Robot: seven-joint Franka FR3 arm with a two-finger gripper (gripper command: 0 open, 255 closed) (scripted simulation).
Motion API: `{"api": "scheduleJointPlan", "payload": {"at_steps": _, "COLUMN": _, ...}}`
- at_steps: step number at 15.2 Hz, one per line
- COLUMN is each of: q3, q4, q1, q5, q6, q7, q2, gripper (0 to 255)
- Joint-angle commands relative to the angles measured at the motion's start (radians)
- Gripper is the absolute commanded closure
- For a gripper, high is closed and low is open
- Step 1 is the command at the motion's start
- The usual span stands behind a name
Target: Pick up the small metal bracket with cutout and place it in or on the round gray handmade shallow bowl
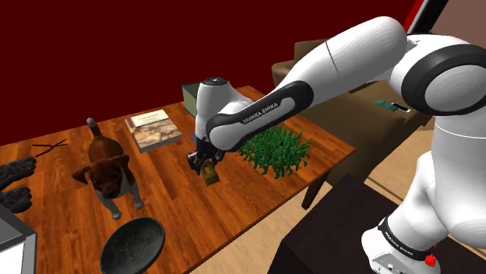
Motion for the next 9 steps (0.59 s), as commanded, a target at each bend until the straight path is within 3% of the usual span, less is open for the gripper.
{"api": "scheduleJointPlan", "payload": {"at_steps": 1, "q3": 0.000, "q4": 0.002, "q1": 0.001, "q5": 0.000, "q6": -0.017, "q7": 0.002, "q2": -0.015, "gripper": 255}}
{"api": "scheduleJointPlan", "payload": {"at_steps": 9, "q3": 0.019, "q4": 0.211, "q1": 0.129, "q5": -0.044, "q6": -0.092, "q7": 0.174, "q2": 0.112, "gripper": 255}}
